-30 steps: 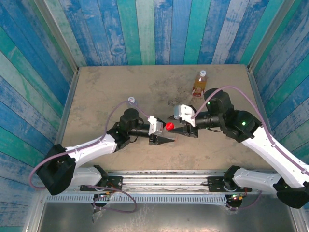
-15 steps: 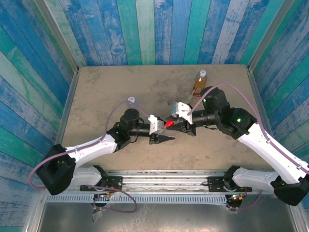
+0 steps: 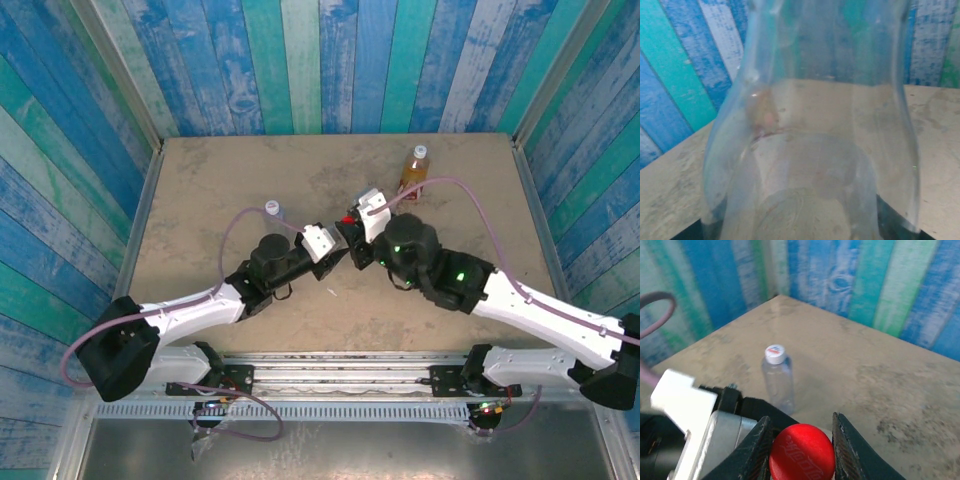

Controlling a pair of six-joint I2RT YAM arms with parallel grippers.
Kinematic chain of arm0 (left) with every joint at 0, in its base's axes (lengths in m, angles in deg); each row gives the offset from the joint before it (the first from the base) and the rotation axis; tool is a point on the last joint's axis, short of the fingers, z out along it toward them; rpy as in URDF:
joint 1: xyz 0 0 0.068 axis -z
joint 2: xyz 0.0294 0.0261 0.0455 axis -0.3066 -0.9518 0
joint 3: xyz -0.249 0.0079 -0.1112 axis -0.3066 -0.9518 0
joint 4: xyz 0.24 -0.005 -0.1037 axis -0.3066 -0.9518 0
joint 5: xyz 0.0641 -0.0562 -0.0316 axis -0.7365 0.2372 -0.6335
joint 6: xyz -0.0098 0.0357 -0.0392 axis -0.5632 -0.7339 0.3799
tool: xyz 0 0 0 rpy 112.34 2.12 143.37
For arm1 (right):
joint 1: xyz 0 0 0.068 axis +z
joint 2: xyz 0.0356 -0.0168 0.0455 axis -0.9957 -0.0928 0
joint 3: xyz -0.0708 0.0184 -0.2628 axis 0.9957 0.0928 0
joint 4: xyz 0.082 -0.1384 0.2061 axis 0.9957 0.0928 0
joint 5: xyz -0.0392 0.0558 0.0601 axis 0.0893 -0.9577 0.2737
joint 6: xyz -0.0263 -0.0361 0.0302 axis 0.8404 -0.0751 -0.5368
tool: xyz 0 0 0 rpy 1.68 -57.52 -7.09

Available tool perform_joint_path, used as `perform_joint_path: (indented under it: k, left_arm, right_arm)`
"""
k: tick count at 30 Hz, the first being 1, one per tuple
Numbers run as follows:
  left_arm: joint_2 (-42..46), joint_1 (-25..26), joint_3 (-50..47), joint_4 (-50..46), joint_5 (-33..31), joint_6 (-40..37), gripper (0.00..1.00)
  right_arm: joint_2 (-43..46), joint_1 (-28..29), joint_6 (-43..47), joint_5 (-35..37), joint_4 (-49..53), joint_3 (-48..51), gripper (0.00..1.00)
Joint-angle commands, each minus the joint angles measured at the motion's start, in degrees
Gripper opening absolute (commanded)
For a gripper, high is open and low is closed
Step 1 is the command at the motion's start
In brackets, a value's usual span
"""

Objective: Screw on the bottle caps

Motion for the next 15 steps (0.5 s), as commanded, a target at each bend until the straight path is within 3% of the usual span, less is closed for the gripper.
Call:
perform_joint_path:
  k: [1, 5, 8, 11, 12, 15]
  left_arm:
    - [-0.6, 0.5, 1.8, 10.7, -11.0, 0.1, 0.49]
    - [-0.2, 0.5, 1.5, 8.1, -8.0, 1.4, 0.51]
    - [0.1, -0.1, 2.1, 3.8, 1.5, 1.6, 0.52]
    - [0.1, -1.6, 2.0, 1.4, 16.2, 2.6, 0.51]
    - [0.2, -2.0, 1.5, 2.2, 20.7, 3.1, 0.51]
    - [0.6, -2.5, 1.2, 2.2, 32.1, 4.0, 0.52]
  right_arm:
    - [-4.0, 3.2, -11.1, 22.5, 7.5, -0.2, 0.09]
    - [-4.5, 3.1, -8.1, 20.6, 8.1, -2.6, 0.31]
    - [-0.1, 1.9, 5.9, 9.7, 2.8, -1.1, 0.55]
    - [6.6, -2.6, 14.2, -10.2, 0.5, 0.8, 0.69]
    - [9.0, -5.6, 15.5, -19.8, 0.5, 1.5, 0.70]
    - [12.7, -11.3, 17.8, -36.9, 2.2, 2.0, 0.69]
